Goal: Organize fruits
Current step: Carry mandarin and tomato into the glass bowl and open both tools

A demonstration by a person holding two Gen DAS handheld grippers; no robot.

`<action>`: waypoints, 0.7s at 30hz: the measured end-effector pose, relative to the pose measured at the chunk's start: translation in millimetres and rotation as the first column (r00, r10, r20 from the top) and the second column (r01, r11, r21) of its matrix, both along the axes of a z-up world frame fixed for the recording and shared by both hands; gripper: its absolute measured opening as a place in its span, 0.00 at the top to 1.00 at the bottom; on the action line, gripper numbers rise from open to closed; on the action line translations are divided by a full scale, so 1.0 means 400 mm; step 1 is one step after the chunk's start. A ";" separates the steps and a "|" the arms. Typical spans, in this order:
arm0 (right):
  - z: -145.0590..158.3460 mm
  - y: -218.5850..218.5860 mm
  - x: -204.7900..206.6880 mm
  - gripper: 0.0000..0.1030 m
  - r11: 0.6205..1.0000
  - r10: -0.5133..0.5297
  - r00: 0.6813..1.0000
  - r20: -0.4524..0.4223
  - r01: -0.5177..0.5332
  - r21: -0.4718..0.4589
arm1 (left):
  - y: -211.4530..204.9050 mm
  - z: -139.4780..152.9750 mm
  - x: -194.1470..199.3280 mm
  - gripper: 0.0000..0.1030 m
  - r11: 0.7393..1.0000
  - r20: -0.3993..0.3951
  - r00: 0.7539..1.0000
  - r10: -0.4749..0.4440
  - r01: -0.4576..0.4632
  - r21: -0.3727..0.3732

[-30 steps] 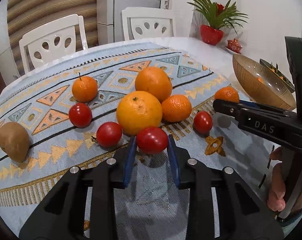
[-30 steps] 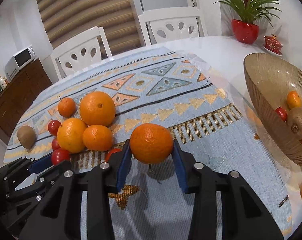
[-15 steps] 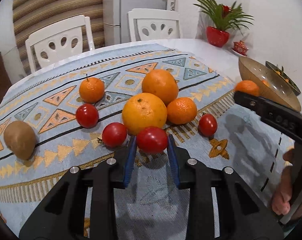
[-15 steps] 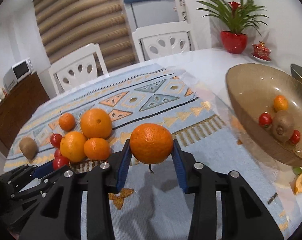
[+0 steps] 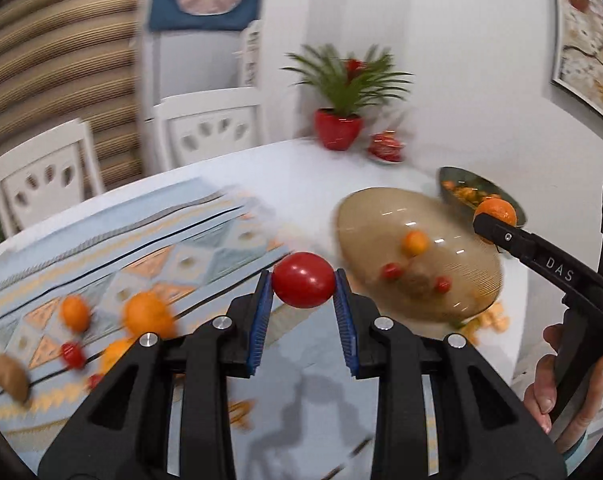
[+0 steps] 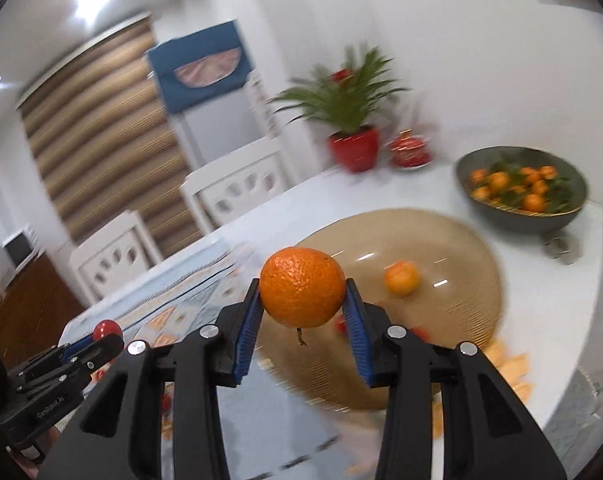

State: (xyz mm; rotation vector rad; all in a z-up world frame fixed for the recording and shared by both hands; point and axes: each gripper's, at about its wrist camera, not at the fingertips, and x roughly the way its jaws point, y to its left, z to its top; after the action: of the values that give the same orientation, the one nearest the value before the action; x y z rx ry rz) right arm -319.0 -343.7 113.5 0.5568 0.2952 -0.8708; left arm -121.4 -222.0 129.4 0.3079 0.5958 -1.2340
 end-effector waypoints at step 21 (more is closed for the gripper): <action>-0.179 -0.255 -0.092 0.62 0.983 -0.069 0.988 -0.136 0.091 0.162 | -0.344 -0.178 -0.166 0.71 0.976 -0.050 0.988 -0.147 0.153 0.157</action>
State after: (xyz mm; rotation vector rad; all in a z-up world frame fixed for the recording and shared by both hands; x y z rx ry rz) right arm -355.8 -445.9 41.8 0.6731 0.4702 -0.9678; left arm -187.7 -359.8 58.1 0.4727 0.7169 -1.3418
